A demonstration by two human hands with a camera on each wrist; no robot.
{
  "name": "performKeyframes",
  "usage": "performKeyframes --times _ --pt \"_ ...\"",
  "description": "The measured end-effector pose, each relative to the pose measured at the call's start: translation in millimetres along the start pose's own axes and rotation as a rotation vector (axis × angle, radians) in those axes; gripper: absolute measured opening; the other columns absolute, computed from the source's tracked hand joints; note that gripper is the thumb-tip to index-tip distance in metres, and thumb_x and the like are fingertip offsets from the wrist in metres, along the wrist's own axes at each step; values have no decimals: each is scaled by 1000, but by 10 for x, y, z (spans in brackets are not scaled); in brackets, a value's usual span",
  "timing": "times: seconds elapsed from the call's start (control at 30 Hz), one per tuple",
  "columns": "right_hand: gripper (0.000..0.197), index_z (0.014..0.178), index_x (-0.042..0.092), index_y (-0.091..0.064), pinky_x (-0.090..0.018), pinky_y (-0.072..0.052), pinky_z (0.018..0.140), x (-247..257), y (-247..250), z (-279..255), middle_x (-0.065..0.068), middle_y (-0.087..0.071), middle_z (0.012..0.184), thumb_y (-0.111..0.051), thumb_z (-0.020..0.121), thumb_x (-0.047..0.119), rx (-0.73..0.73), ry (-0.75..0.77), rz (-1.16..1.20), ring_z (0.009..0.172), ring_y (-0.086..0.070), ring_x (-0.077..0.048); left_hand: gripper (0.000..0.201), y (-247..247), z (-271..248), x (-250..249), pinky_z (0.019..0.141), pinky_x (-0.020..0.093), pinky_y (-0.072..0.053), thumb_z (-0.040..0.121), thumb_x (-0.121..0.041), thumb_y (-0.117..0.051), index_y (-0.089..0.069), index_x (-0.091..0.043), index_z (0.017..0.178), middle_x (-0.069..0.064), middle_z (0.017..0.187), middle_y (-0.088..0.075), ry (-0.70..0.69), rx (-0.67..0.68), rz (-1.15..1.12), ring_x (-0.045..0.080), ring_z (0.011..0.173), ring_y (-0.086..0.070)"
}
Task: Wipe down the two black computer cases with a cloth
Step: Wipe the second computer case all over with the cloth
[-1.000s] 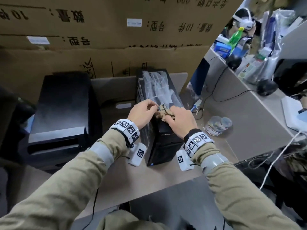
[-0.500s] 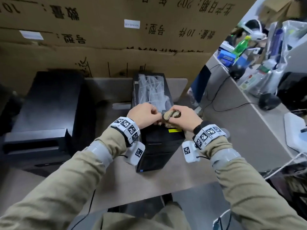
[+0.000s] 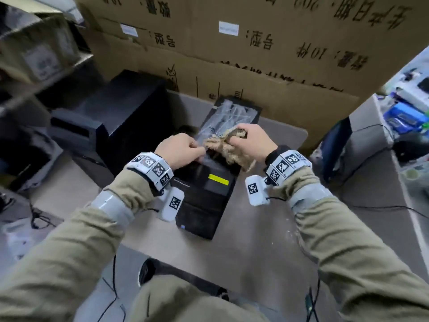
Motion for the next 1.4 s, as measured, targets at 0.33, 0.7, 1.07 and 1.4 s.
performKeyframes --times 0.33,0.7,1.07,1.4 --pt "32 118 21 -64 -31 -48 81 -240 200 549 -4 -69 114 -54 88 14 -88 -96 72 86 -59 -18 101 -635 -533 -401 120 48 -13 77 -47 -72 -17 -12 155 14 163 1 519 -268 -361 32 151 7" --pt "51 148 13 -43 -46 -23 121 -480 202 1139 -14 -37 157 -45 97 10 -34 -213 -191 147 -29 -32 101 -872 -278 -560 116 57 -25 75 -37 -76 -18 -16 154 6 162 -3 679 -488 -379 33 149 15" --pt "46 133 1 -54 -51 -40 110 -487 196 1412 -21 -54 139 -41 93 20 -16 -342 -316 127 -52 -39 92 -820 -268 -457 115 56 -27 74 -38 -74 -25 -19 151 6 161 -11 662 -521 -328 31 150 10" --pt "26 105 -5 -64 -43 -51 96 -424 380 981 -23 -65 117 -46 98 11 51 -357 -424 110 -61 -39 105 -518 -123 -56 118 48 -23 71 -38 -75 -17 -13 155 7 157 -21 518 -446 -279 32 149 -3"
Point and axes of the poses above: each hand's wrist, its own z-axis towards the middle knuckle, its own y-axis out of the back of the hand, x = y × z, the point moved 1 cm from there along z, towards the middle knuckle
